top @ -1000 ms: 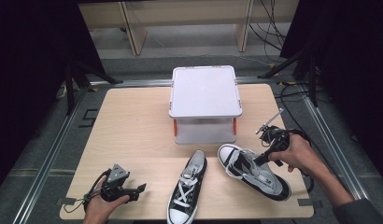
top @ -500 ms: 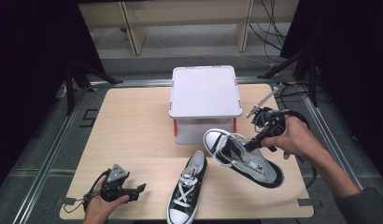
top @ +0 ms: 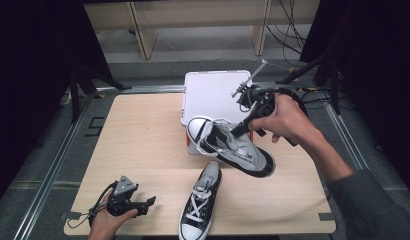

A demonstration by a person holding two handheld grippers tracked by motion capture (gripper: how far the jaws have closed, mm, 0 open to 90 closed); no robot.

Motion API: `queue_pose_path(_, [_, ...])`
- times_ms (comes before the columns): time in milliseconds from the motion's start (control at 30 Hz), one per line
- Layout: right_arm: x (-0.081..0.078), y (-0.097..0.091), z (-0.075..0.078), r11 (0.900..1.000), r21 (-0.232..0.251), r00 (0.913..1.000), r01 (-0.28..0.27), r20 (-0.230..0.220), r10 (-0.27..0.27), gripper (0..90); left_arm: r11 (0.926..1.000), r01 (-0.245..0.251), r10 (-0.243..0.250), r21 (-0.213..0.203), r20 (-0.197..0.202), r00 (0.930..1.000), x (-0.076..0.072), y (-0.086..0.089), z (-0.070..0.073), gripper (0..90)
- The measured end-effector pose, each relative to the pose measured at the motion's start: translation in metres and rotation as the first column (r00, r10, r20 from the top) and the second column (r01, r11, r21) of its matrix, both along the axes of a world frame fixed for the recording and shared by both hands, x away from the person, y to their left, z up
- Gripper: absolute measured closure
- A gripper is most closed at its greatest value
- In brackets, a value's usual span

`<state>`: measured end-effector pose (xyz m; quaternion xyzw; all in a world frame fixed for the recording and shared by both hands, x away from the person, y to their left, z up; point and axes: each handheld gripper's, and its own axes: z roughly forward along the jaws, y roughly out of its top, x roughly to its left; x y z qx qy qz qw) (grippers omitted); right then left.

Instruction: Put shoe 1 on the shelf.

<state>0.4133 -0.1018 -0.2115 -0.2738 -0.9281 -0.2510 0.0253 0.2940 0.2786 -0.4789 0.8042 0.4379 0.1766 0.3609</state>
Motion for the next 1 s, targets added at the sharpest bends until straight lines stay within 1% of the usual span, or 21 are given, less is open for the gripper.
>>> queue_pose_path(33, [0.000,0.000,0.000,1.0000,0.000,1.0000,0.000,0.000,0.000,88.3,1.0000,0.000,0.000,0.000,0.000,1.0000,0.000,0.000,0.000,18.4])
queue_pose_path(67, [0.006,0.008,0.007,0.9998,0.011,0.9999,0.013,0.005,-0.013,88.3,1.0000,-0.008,0.007,-0.006,-0.007,0.9999,0.000,0.000,0.000,18.4])
queue_pose_path(100, [0.011,0.011,0.010,0.9998,0.017,0.9998,0.006,0.017,-0.007,88.3,1.0000,-0.008,0.007,-0.006,-0.007,0.9999,0.000,0.000,0.000,18.4])
queue_pose_path(167, [0.015,0.014,0.013,0.9995,0.020,0.9996,0.023,0.016,-0.024,88.3,1.0000,-0.003,0.003,-0.006,-0.001,1.0000,0.000,0.000,-0.001,18.4])
queue_pose_path(267, [0.034,0.025,0.023,0.9976,0.029,0.9974,0.063,0.033,-0.064,88.3,0.9999,-0.001,0.001,-0.010,-0.003,1.0000,-0.001,-0.001,0.000,18.4])
queue_pose_path(400, [0.055,0.031,0.025,0.9901,0.035,0.9895,0.136,0.046,-0.137,88.2,0.9999,0.002,-0.002,-0.013,-0.006,1.0000,-0.001,-0.002,0.000,18.4])
queue_pose_path(433, [0.055,0.031,0.025,0.9901,0.035,0.9895,0.136,0.046,-0.137,88.2,0.9999,0.002,-0.002,-0.013,-0.006,1.0000,-0.001,-0.002,0.000,18.5])
queue_pose_path(467, [0.067,0.032,0.024,0.9849,0.047,0.9843,0.166,0.051,-0.169,88.3,0.9999,0.008,-0.008,-0.014,-0.001,1.0000,-0.001,-0.001,0.001,18.4])
queue_pose_path(533, [0.079,0.031,0.023,0.9783,0.058,0.9775,0.199,0.060,-0.202,88.2,0.9998,0.016,-0.016,-0.012,0.009,0.9998,-0.001,-0.001,0.002,18.4])
queue_pose_path(567, [0.079,0.031,0.023,0.9783,0.058,0.9775,0.199,0.060,-0.202,88.2,0.9998,0.016,-0.016,-0.012,0.009,0.9998,-0.001,-0.001,0.002,18.4])
queue_pose_path(600, [0.090,0.030,0.022,0.9705,0.072,0.9705,0.230,0.058,-0.234,88.2,0.9996,0.006,-0.006,-0.026,0.006,1.0000,-0.001,-0.001,0.002,18.4])
queue_pose_path(633, [0.096,0.030,0.022,0.9656,0.079,0.9660,0.248,0.056,-0.253,88.2,0.9996,0.005,-0.005,-0.029,0.004,1.0000,-0.001,-0.002,0.001,18.5])
queue_pose_path(667, [0.101,0.029,0.021,0.9609,0.086,0.9621,0.263,0.051,-0.268,88.3,0.9998,0.016,-0.015,-0.015,0.007,0.9999,0.000,-0.001,0.001,18.4])
queue_pose_path(733, [0.111,0.030,0.020,0.9509,0.100,0.9530,0.293,0.050,-0.299,88.2,0.9996,0.022,-0.022,-0.017,0.007,0.9997,-0.001,-0.001,0.001,18.4])
queue_pose_path(767, [0.111,0.030,0.020,0.9509,0.100,0.9530,0.293,0.050,-0.299,88.2,0.9996,0.022,-0.022,-0.017,0.007,0.9997,-0.001,-0.001,0.001,18.4])
queue_pose_path(800, [0.119,0.031,0.019,0.9358,0.114,0.9395,0.333,0.042,-0.340,88.2,0.9998,0.014,-0.014,-0.012,-0.006,0.9999,-0.001,-0.002,0.001,18.4])
queue_pose_path(833, [0.124,0.032,0.017,0.9318,0.123,0.9359,0.342,0.047,-0.349,88.2,0.9998,0.014,-0.014,-0.012,-0.006,0.9999,-0.001,-0.002,0.001,18.4])
queue_pose_path(900, [0.130,0.036,0.016,0.9163,0.120,0.9203,0.382,0.041,-0.389,88.2,0.9998,0.012,-0.012,-0.016,-0.007,0.9999,-0.002,-0.003,0.000,18.4])
queue_pose_path(933, [0.130,0.036,0.016,0.9163,0.120,0.9203,0.382,0.041,-0.389,88.2,0.9998,0.012,-0.012,-0.016,-0.007,0.9999,-0.002,-0.003,0.000,18.4])
queue_pose_path(967, [0.134,0.037,0.014,0.9106,0.130,0.9159,0.392,0.037,-0.400,88.2,0.9997,0.013,-0.013,-0.020,-0.008,0.9999,-0.002,-0.003,0.000,18.4])
queue_pose_path(1000, [0.141,0.038,0.014,0.8963,0.142,0.9036,0.420,0.026,-0.428,88.2,0.9994,0.025,-0.025,-0.023,0.011,0.9996,-0.001,-0.003,0.000,18.4])
